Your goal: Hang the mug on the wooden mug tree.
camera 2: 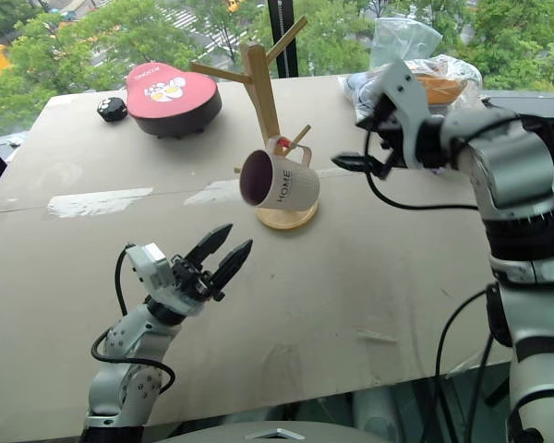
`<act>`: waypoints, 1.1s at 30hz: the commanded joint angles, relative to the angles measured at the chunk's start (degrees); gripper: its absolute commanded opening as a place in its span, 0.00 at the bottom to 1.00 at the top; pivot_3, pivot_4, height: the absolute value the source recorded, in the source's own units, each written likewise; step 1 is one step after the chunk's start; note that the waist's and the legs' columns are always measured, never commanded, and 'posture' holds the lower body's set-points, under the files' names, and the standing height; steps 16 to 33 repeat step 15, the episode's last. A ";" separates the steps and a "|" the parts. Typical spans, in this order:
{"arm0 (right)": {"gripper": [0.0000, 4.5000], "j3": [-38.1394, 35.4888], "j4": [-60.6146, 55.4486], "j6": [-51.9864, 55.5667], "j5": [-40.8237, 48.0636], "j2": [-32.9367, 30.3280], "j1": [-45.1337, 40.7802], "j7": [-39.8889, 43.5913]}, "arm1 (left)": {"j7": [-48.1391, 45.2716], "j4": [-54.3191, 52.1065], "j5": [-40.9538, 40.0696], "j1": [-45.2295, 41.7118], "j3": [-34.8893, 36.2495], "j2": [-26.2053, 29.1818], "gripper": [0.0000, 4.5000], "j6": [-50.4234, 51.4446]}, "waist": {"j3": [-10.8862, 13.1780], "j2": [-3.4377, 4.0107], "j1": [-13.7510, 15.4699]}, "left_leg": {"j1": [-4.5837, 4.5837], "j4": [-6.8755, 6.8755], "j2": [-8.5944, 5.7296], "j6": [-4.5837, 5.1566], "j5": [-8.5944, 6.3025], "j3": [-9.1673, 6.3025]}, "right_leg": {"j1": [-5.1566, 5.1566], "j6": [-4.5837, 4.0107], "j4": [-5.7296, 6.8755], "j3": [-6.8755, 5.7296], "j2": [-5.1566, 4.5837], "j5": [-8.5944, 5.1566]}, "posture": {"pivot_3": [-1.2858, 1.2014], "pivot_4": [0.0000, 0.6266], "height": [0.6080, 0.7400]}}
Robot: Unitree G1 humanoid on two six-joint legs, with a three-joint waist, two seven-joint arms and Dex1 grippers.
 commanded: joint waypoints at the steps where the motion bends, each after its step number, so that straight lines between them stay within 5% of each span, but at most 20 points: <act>1: 0.97 -9.80 -8.26 -8.37 4.37 -0.37 13.81 1.11 | 2.32 -0.95 4.46 2.67 -1.45 2.46 0.61 3.43 | -0.01 -0.01 -0.03 | 0.00 -0.03 0.00 0.00 0.00 -0.01 | -0.01 0.00 0.01 -0.01 0.00 0.00 | 0.52 0.24 1.00; 7: 0.97 -15.41 -14.28 -26.94 3.94 8.54 43.69 -2.07 | 1.92 -6.02 4.99 9.83 -3.43 7.76 0.61 11.36 | -0.02 0.03 -0.28 | 0.21 -0.11 0.11 -0.01 0.00 0.11 | -0.08 0.01 0.31 0.28 0.04 0.00 | 0.52 0.24 1.00; 12: 0.97 -15.11 -12.35 -36.95 4.26 15.68 55.32 -3.86 | 3.54 -7.47 9.33 13.02 -4.22 9.51 0.61 11.12 | 0.00 0.10 -0.19 | 0.65 -0.03 0.06 -0.01 0.00 0.21 | 0.28 0.02 0.50 0.41 0.08 0.00 | 0.52 0.24 1.00; 15: 0.97 -13.59 -9.14 -42.38 2.97 16.49 57.25 -2.76 | 3.29 -6.85 11.53 13.91 -4.60 9.96 0.61 8.82 | 0.00 0.11 -0.26 | 1.35 -0.12 0.06 0.03 -0.04 0.29 | 0.94 0.07 0.44 0.47 0.16 -0.05 | 0.52 0.24 1.00; 33: 0.97 -13.59 -9.14 -42.38 2.97 16.49 57.25 -2.76 | 3.29 -6.85 11.53 13.91 -4.60 9.96 0.61 8.82 | 0.00 0.11 -0.26 | 1.35 -0.12 0.06 0.03 -0.04 0.29 | 0.94 0.07 0.44 0.47 0.16 -0.05 | 0.52 0.24 1.00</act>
